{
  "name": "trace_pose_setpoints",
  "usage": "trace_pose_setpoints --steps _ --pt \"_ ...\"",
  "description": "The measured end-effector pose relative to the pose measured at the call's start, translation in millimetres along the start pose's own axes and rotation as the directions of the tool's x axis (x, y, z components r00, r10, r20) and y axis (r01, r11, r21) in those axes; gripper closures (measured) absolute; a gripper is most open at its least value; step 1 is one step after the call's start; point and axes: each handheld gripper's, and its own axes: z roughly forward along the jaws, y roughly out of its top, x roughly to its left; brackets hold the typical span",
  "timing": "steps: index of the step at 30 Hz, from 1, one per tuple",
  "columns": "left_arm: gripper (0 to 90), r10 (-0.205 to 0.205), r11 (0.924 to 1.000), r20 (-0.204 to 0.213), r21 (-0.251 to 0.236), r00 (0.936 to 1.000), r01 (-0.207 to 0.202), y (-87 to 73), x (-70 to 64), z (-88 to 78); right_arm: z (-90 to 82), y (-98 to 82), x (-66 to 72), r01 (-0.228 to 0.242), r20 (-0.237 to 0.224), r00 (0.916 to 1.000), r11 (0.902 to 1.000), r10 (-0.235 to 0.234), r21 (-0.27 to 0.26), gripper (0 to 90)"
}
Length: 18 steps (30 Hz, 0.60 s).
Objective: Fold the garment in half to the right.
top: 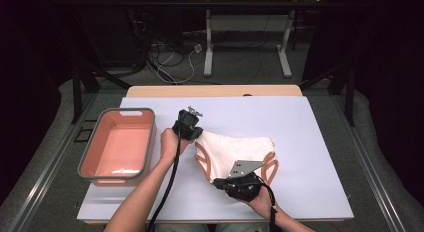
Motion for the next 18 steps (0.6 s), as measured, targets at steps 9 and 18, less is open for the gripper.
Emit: trace_pose_setpoints --steps 9,18 --pt "86.6 -0.003 1.0000 -0.013 0.003 0.9999 0.003 4.6 3.1 -2.6 1.1 4.8 0.5 0.024 0.018 0.9995 0.9996 -0.024 -0.014 87.2" --pt "86.6 0.002 1.0000 -0.034 -0.001 0.9994 -0.002 12.5 4.1 -10.0 -1.4 11.2 -0.5 0.027 0.024 0.9994 0.9989 -0.026 -0.038 87.2"
